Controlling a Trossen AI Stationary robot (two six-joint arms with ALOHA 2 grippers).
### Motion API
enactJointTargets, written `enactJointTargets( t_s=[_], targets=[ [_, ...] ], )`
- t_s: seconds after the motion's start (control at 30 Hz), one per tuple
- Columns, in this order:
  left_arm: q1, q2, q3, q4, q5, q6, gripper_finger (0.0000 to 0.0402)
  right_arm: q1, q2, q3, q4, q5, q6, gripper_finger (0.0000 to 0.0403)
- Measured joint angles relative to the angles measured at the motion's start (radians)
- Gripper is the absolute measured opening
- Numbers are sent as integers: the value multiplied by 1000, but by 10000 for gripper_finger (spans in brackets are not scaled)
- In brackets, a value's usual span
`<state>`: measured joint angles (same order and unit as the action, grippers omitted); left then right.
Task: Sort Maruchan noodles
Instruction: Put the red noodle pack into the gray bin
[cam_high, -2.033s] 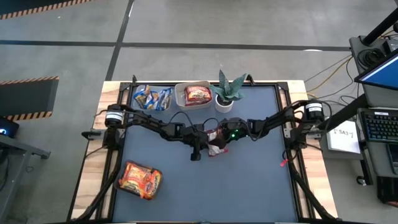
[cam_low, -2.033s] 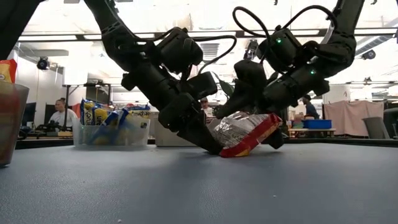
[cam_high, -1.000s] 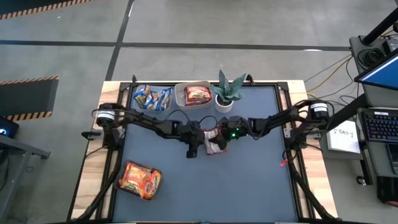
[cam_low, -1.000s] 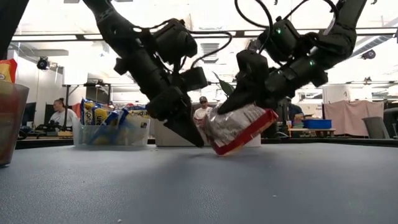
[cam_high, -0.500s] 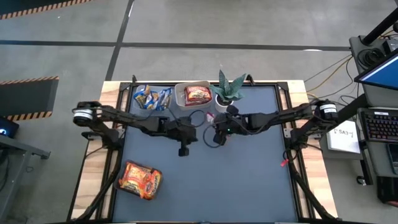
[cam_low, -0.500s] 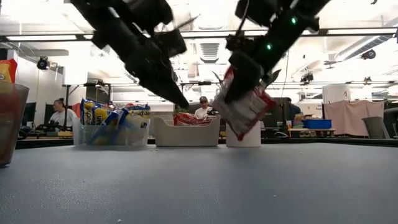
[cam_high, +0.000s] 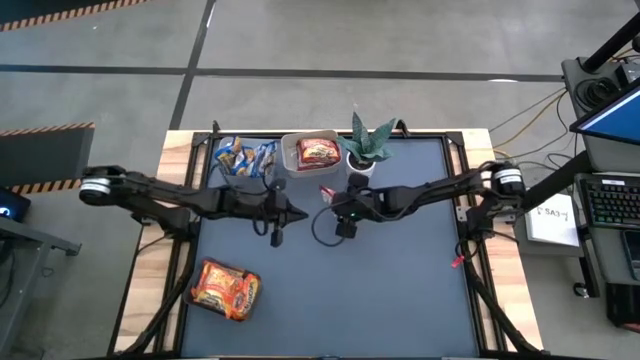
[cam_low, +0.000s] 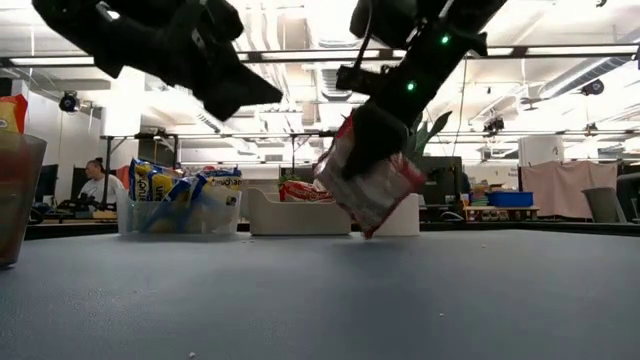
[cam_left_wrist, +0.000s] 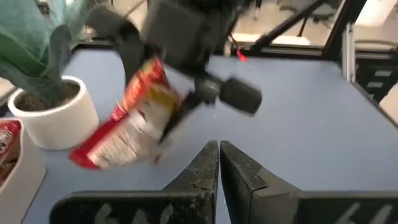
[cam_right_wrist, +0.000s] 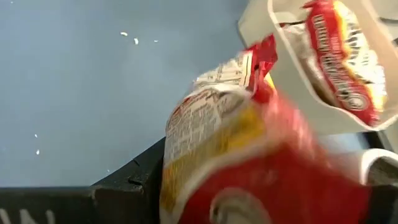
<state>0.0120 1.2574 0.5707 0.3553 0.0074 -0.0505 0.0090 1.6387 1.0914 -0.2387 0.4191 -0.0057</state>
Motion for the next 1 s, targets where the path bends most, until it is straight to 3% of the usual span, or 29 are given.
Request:
enactJointTargets(
  t_s=[0.17,0.43,0.57,0.73,1.0],
  targets=[
    [0,-41,-26,20,0,-2,0,2,78,68,-43,-12,28,213],
    [0,-31,-25,20,0,-4,0,18,152,161,-76,-123,31,258],
    [0,-17,-24,22,0,-4,0,33,157,197,-78,-190,38,281],
    [0,3,-21,32,0,-13,0,46,145,233,-123,-192,58,297],
    [0,83,-19,28,0,-36,0,52,65,231,-292,-194,69,291]
  ],
)
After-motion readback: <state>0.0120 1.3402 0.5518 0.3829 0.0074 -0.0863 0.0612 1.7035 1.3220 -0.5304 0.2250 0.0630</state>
